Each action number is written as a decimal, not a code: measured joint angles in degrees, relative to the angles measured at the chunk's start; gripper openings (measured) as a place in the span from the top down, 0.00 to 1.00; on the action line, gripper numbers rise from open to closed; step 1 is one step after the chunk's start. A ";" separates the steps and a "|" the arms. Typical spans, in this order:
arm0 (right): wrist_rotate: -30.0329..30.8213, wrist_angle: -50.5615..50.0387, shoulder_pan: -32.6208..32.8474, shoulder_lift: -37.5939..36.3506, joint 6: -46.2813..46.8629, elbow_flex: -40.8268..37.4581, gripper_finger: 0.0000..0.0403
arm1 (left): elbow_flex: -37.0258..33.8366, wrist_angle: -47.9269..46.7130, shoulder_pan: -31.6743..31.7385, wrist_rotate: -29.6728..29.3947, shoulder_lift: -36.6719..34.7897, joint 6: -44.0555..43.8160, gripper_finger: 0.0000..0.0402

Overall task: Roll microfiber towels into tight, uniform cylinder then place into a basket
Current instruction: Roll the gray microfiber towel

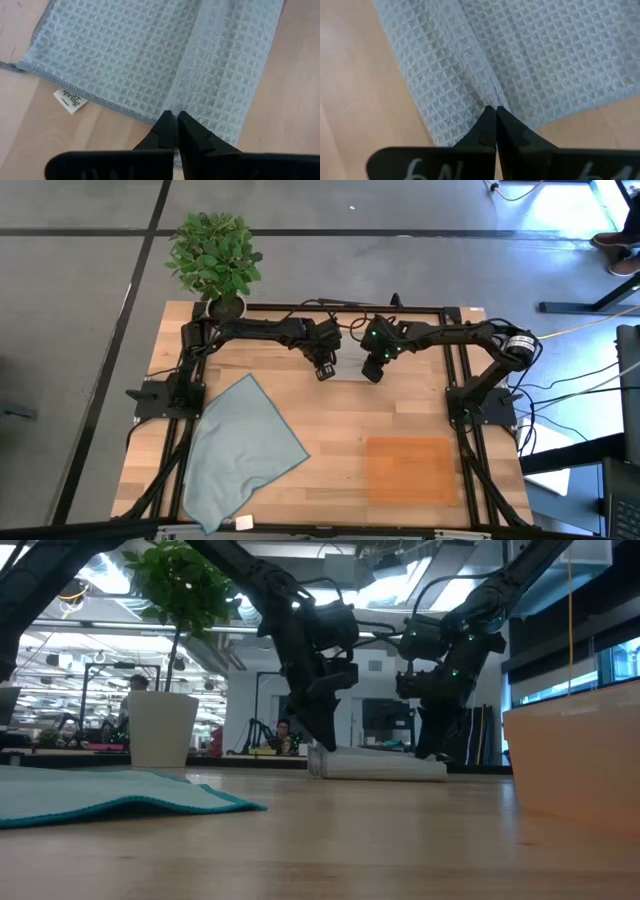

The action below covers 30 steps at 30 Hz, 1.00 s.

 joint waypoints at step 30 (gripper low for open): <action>1.82 -5.65 -0.22 1.80 3.05 6.75 0.62 | -0.07 1.72 0.01 -9.18 0.00 -0.09 0.73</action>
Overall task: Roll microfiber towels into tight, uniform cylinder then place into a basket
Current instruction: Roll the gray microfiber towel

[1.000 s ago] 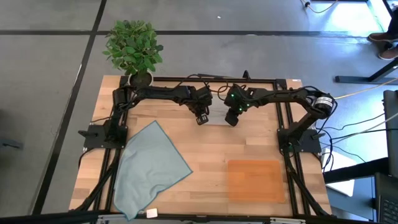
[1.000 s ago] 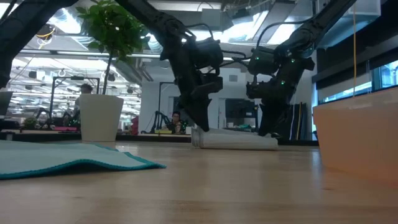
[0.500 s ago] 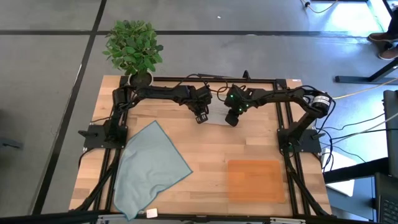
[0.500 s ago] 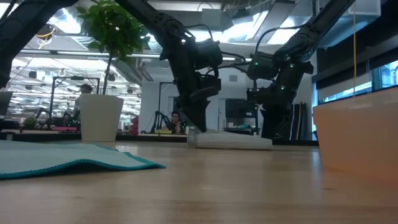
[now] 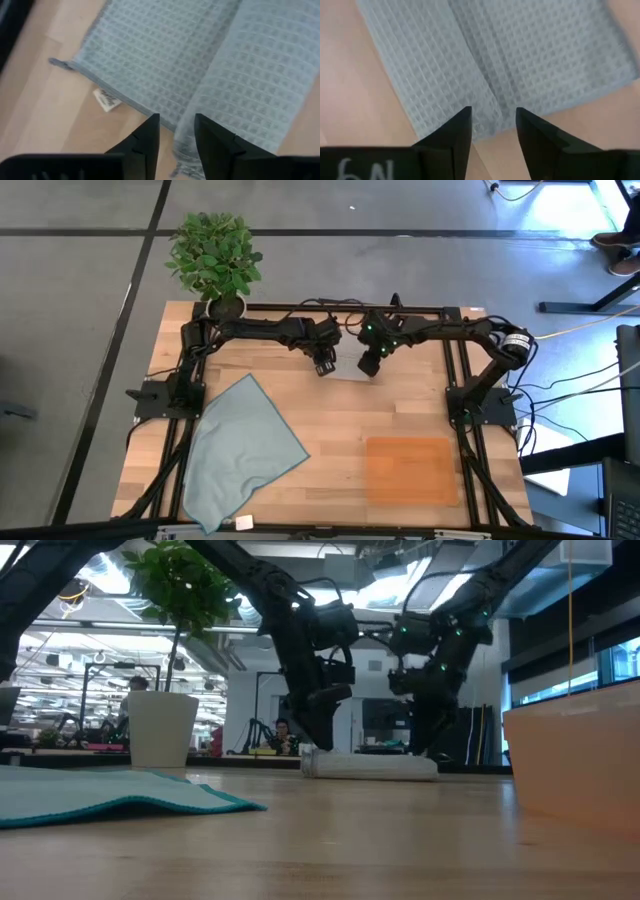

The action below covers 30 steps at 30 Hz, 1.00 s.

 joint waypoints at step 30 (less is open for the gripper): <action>-9.90 15.90 2.29 -0.13 -4.77 -8.78 0.62 | 0.11 -11.50 0.61 -0.25 -12.15 -4.90 0.73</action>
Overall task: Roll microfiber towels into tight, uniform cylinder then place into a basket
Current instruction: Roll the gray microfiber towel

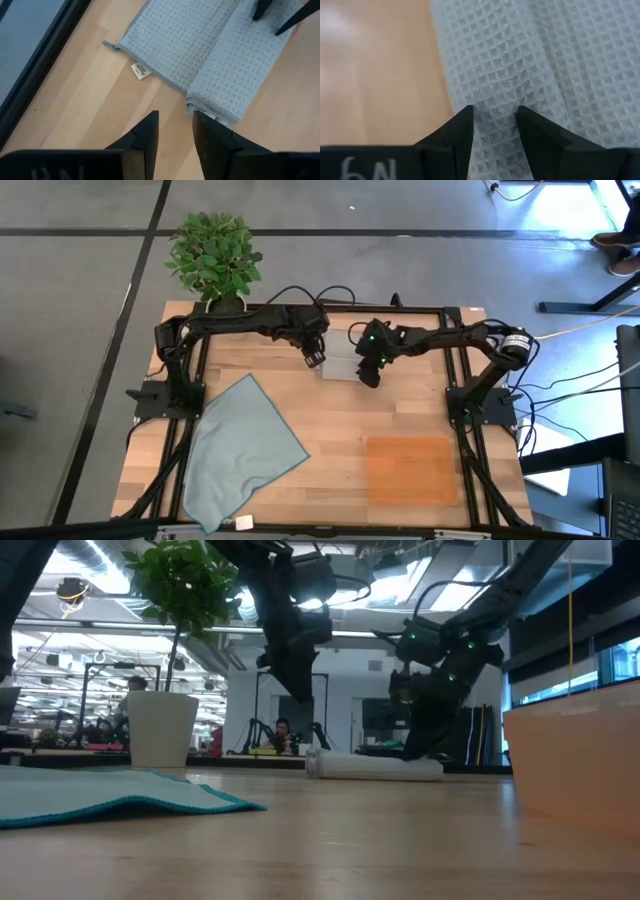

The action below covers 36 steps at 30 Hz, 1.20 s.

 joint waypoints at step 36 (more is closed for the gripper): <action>11.06 4.57 7.56 -4.26 -24.14 -9.93 0.62 | 0.00 -2.66 -3.08 0.07 -0.42 -1.03 0.73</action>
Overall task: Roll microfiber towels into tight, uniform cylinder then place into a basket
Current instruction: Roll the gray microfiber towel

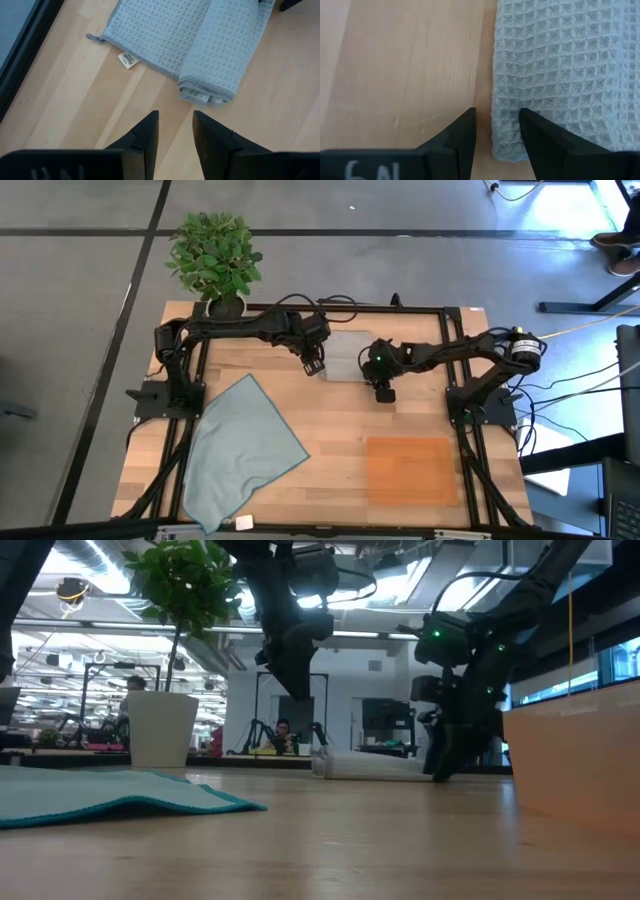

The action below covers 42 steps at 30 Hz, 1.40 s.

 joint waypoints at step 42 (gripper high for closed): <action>2.51 -0.96 0.70 0.15 11.13 0.91 0.98 | 0.00 12.75 -12.52 -3.84 12.17 19.92 0.73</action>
